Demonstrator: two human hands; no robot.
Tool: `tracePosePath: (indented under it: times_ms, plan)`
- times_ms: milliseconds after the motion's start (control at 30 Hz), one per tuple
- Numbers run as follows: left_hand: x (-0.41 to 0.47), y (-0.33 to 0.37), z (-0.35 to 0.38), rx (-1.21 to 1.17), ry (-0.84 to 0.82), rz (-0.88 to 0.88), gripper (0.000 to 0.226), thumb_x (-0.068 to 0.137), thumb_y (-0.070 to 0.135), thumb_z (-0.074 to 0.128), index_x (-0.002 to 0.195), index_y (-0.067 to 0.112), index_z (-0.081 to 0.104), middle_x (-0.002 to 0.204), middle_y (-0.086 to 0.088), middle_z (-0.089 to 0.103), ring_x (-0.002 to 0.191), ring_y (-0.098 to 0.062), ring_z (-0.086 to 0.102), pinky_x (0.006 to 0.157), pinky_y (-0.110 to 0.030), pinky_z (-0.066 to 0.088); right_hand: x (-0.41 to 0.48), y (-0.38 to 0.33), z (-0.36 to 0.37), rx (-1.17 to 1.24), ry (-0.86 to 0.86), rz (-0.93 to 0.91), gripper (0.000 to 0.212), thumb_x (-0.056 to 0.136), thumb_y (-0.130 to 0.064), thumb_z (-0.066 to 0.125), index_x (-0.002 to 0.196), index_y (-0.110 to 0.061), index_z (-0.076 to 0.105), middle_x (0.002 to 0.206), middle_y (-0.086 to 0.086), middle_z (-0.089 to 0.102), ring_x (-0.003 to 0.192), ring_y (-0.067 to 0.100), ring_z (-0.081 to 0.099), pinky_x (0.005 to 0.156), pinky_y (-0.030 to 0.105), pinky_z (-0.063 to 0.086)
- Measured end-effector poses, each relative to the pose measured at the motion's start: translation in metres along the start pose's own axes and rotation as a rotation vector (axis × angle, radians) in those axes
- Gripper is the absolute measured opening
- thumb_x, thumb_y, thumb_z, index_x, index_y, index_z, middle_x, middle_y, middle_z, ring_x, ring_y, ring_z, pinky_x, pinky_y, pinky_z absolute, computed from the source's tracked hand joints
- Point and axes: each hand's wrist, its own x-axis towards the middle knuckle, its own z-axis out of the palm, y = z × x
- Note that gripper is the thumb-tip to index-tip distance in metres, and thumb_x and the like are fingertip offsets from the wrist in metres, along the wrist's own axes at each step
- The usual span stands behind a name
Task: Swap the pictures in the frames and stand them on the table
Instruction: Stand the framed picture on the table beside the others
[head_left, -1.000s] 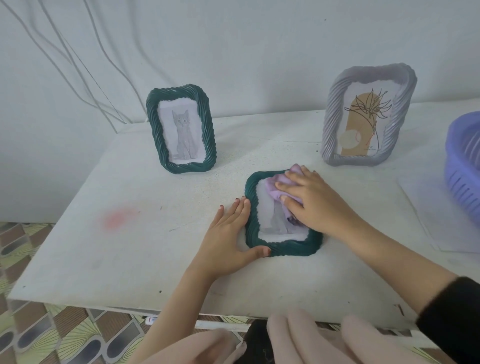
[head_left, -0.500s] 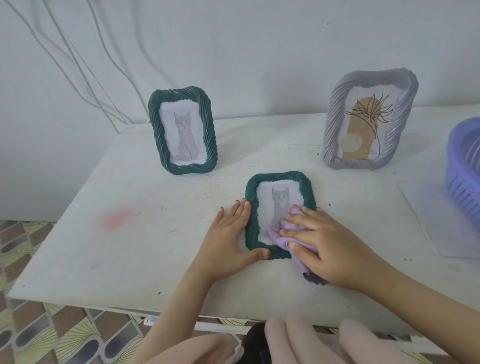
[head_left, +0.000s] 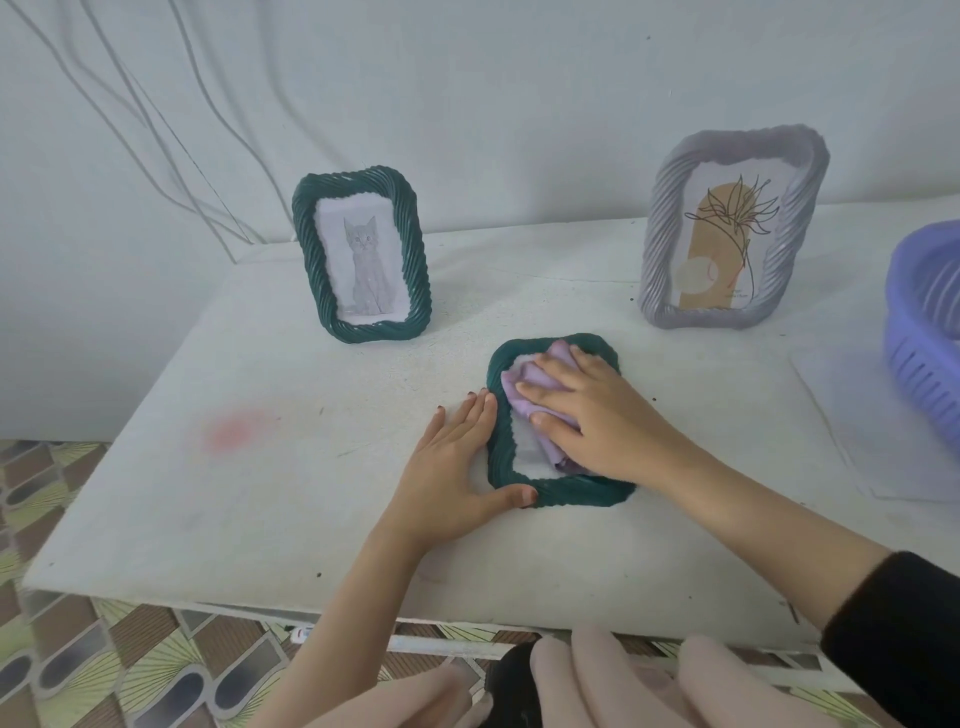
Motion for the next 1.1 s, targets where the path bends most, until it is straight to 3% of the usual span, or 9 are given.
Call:
tracePosePath:
  times_ms: [133, 267, 433, 567, 667, 767, 867, 933, 1100]
  plan:
    - [0.001, -0.002, 0.001, -0.003, -0.001, -0.009, 0.110, 0.061, 0.081, 0.040, 0.148, 0.021, 0.010, 0.151, 0.015, 0.003, 0.140, 0.004, -0.003, 0.114, -0.020, -0.008, -0.036, -0.007, 0.001, 0.074, -0.050, -0.056, 0.055, 0.089, -0.052, 0.021, 0.135, -0.034, 0.045, 0.151, -0.008, 0.026, 0.140, 0.021, 0.019, 0.111, 0.045, 0.022]
    - [0.000, -0.001, 0.000, -0.016, -0.001, -0.015, 0.112, 0.060, 0.081, 0.042, 0.148, 0.021, 0.010, 0.153, 0.014, 0.005, 0.140, 0.004, -0.002, 0.115, -0.022, -0.006, -0.066, -0.012, -0.007, 0.313, 0.014, -0.006, 0.053, 0.090, -0.056, 0.017, 0.127, -0.040, 0.052, 0.149, -0.019, 0.023, 0.140, 0.001, 0.011, 0.113, 0.024, 0.012]
    - [0.001, 0.000, -0.002, -0.040, -0.001, -0.025, 0.114, 0.057, 0.082, 0.043, 0.148, 0.022, 0.010, 0.151, 0.018, 0.004, 0.140, 0.005, -0.001, 0.113, -0.018, -0.009, -0.079, -0.017, -0.001, 0.264, 0.166, 0.207, 0.046, 0.084, -0.047, 0.052, 0.129, -0.036, 0.051, 0.150, 0.004, 0.026, 0.129, 0.020, 0.031, 0.099, 0.022, 0.024]
    - [0.001, 0.001, -0.001, -0.072, 0.007, -0.026, 0.116, 0.056, 0.087, 0.041, 0.148, 0.023, 0.009, 0.152, 0.014, 0.003, 0.141, 0.002, -0.003, 0.115, -0.022, -0.007, -0.080, -0.023, -0.005, 0.428, 0.176, 0.341, 0.064, 0.082, -0.022, 0.067, 0.137, -0.039, 0.038, 0.110, -0.003, 0.033, 0.091, 0.006, 0.041, 0.076, 0.002, 0.030]
    - [-0.002, 0.006, -0.001, -0.120, 0.131, -0.017, 0.095, 0.070, 0.070, 0.045, 0.148, 0.026, 0.010, 0.155, 0.007, 0.002, 0.142, -0.003, -0.006, 0.116, -0.023, -0.005, -0.073, -0.024, -0.014, 0.577, 0.226, 0.366, 0.060, 0.081, -0.010, 0.064, 0.130, -0.040, 0.047, 0.104, -0.002, 0.047, 0.090, 0.002, 0.045, 0.078, -0.003, 0.031]
    - [-0.006, 0.027, -0.007, -0.334, 0.290, 0.015, 0.075, 0.078, 0.055, 0.053, 0.144, 0.030, 0.027, 0.152, 0.011, 0.024, 0.141, -0.001, 0.013, 0.113, -0.015, 0.008, -0.065, -0.029, -0.027, 0.919, 0.295, 0.381, 0.056, 0.080, -0.007, 0.067, 0.125, -0.039, 0.054, 0.118, -0.013, 0.059, 0.109, -0.001, 0.053, 0.096, 0.014, 0.040]
    - [-0.005, 0.051, -0.020, -0.826, 0.255, -0.051, 0.056, 0.076, 0.043, 0.063, 0.126, 0.031, 0.042, 0.135, 0.008, 0.047, 0.124, -0.006, 0.047, 0.103, -0.023, 0.039, -0.054, -0.041, -0.039, 1.225, 0.370, 0.355, 0.052, 0.080, -0.004, 0.066, 0.123, -0.032, 0.058, 0.118, -0.017, 0.063, 0.108, -0.002, 0.058, 0.092, 0.021, 0.049]
    - [-0.002, 0.058, -0.029, -1.116, 0.176, -0.121, 0.048, 0.078, 0.027, 0.069, 0.118, 0.026, 0.040, 0.123, -0.006, 0.058, 0.103, -0.017, 0.063, 0.080, -0.028, 0.052, -0.047, -0.049, -0.042, 1.297, 0.349, 0.319, 0.049, 0.082, -0.005, 0.064, 0.123, -0.031, 0.058, 0.114, -0.016, 0.065, 0.103, 0.000, 0.062, 0.083, 0.018, 0.052]
    - [0.001, 0.045, -0.051, -1.109, 0.294, -0.225, 0.041, 0.082, -0.002, 0.061, 0.103, 0.027, 0.040, 0.089, -0.008, 0.071, 0.073, -0.020, 0.067, 0.059, -0.030, 0.054, -0.035, -0.047, -0.043, 1.180, 0.224, 0.295, 0.045, 0.089, -0.018, 0.056, 0.128, -0.041, 0.049, 0.122, -0.013, 0.057, 0.107, -0.002, 0.056, 0.089, 0.015, 0.044]
